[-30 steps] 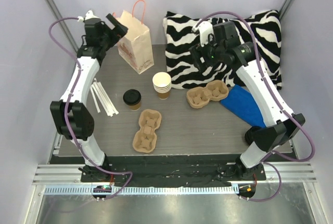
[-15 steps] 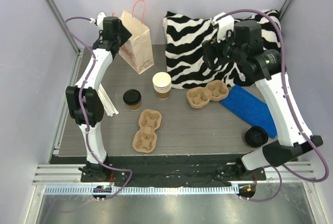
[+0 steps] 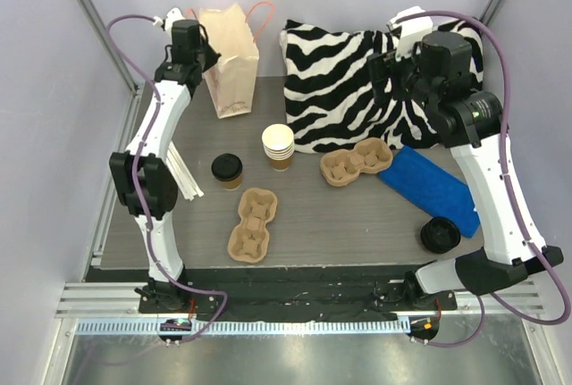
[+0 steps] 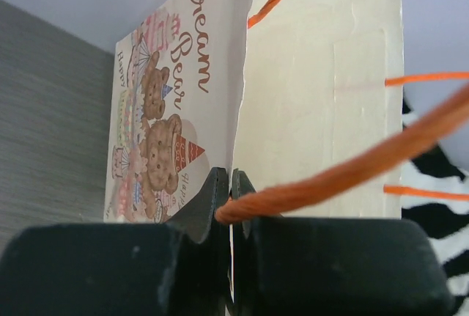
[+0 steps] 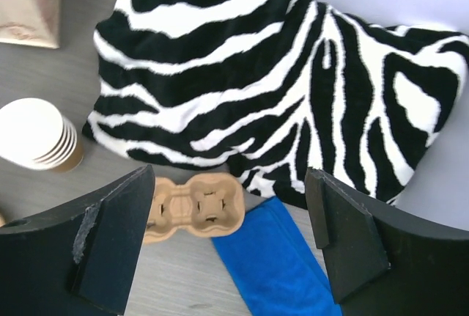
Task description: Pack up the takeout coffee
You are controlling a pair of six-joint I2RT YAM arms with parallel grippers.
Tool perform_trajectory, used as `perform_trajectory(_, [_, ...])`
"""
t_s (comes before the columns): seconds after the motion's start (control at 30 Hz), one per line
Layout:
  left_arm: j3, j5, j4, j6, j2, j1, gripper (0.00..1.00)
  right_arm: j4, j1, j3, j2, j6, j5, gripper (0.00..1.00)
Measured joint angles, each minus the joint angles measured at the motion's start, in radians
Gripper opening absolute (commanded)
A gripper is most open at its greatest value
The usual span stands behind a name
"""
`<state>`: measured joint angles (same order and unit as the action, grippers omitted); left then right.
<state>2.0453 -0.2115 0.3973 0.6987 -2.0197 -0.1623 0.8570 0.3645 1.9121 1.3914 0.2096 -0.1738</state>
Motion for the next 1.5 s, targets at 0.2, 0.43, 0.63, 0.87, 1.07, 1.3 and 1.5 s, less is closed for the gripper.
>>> perform_trajectory(0.2, [0.033,0.090,-0.003,-0.054,0.163,-0.011,0.00,-0.052,-0.002,0.052,-0.041,-0.009,-0.048,0.94])
perform_trajectory(0.43, [-0.037,0.221,-0.016,-0.109,0.506,-0.121,0.00,-0.100,-0.002,0.169,-0.108,0.001,-0.043,0.94])
perform_trajectory(0.63, [-0.319,0.309,-0.029,-0.154,0.762,-0.320,0.00,-0.142,-0.002,0.251,-0.152,0.018,0.093,0.97])
perform_trajectory(0.87, [-0.615,0.348,0.006,-0.156,0.809,-0.546,0.00,-0.116,-0.002,0.288,-0.183,0.032,0.247,0.95])
perform_trajectory(1.07, [-0.737,0.296,0.097,-0.121,0.800,-0.661,0.00,-0.006,-0.002,0.233,-0.190,0.021,0.331,0.88])
perform_trajectory(1.3, [-0.750,0.225,0.134,-0.080,0.800,-0.722,0.00,0.164,0.019,0.112,-0.116,0.036,0.398,0.83])
perform_trajectory(1.5, [-0.750,0.197,0.147,-0.051,0.799,-0.728,0.00,0.279,0.142,0.059,-0.023,0.082,0.378,0.81])
